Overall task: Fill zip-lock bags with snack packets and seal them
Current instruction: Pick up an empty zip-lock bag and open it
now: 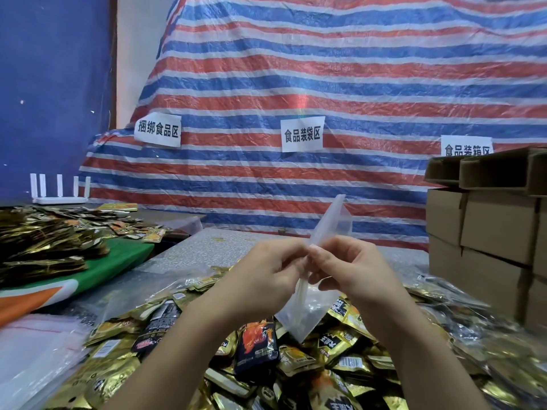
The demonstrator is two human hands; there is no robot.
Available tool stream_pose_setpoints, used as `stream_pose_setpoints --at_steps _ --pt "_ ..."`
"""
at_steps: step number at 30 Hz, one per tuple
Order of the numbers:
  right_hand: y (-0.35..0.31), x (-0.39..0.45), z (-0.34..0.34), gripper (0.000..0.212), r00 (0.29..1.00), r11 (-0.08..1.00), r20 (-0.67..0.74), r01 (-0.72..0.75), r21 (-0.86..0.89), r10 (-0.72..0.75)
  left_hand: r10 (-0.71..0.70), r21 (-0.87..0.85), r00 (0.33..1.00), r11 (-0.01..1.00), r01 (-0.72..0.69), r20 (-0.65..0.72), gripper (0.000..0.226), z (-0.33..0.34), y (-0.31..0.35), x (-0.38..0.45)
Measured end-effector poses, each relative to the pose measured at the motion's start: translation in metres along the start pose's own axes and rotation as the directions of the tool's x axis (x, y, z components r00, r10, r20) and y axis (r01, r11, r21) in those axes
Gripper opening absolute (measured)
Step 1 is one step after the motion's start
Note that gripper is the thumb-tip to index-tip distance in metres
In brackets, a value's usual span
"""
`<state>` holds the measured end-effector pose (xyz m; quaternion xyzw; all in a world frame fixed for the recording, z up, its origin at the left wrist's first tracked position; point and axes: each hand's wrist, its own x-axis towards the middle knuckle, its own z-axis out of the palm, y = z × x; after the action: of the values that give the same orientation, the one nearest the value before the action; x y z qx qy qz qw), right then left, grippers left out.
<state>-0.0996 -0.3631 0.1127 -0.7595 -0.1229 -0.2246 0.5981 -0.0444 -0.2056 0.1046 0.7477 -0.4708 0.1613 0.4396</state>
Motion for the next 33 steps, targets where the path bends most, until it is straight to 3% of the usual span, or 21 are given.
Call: stream_pose_setpoints --at_steps 5,10,13,16,20,22,28,31,33 --pt "0.001 0.001 0.0 0.017 1.0 1.0 0.018 0.018 0.018 -0.019 -0.07 -0.185 0.997 0.98 0.076 0.037 0.022 0.001 0.0 0.001" --pt "0.0 0.0 -0.001 0.021 0.997 0.987 0.077 0.017 0.16 -0.03 -0.111 -0.412 0.991 0.901 0.134 0.08 0.021 -0.002 0.002 0.002" --pt "0.0 -0.001 -0.004 0.027 0.991 0.974 0.131 -0.005 0.228 -0.025 -0.125 -0.457 0.987 0.875 0.156 0.098 0.02 -0.005 0.004 0.001" --pt "0.0 0.001 -0.005 0.028 0.998 0.983 0.066 -0.034 0.18 0.022 -0.232 -0.375 0.972 0.905 0.199 -0.044 0.027 -0.003 0.004 0.003" --pt "0.006 0.006 -0.012 0.024 0.951 0.977 -0.307 -0.1 -0.186 0.039 -0.342 -0.17 0.876 0.939 0.301 -0.34 0.026 -0.009 -0.005 0.004" --pt "0.005 0.005 -0.017 0.026 0.924 0.947 -0.382 -0.126 -0.297 0.003 -0.351 -0.075 0.851 0.934 0.35 -0.391 0.025 -0.014 -0.009 0.002" --pt "0.002 0.002 -0.02 0.025 0.944 0.859 -0.328 -0.197 -0.472 0.035 -0.313 0.145 0.866 0.908 0.393 -0.39 0.028 -0.019 -0.01 0.001" --pt "0.0 0.004 -0.017 0.028 0.956 0.897 -0.283 -0.19 -0.398 0.077 -0.25 0.194 0.898 0.922 0.335 -0.363 0.023 -0.017 -0.006 0.0" --pt "0.0 0.005 -0.014 0.029 0.955 0.936 -0.279 -0.187 -0.298 0.101 -0.209 0.194 0.92 0.939 0.283 -0.333 0.008 -0.014 0.0 -0.001"
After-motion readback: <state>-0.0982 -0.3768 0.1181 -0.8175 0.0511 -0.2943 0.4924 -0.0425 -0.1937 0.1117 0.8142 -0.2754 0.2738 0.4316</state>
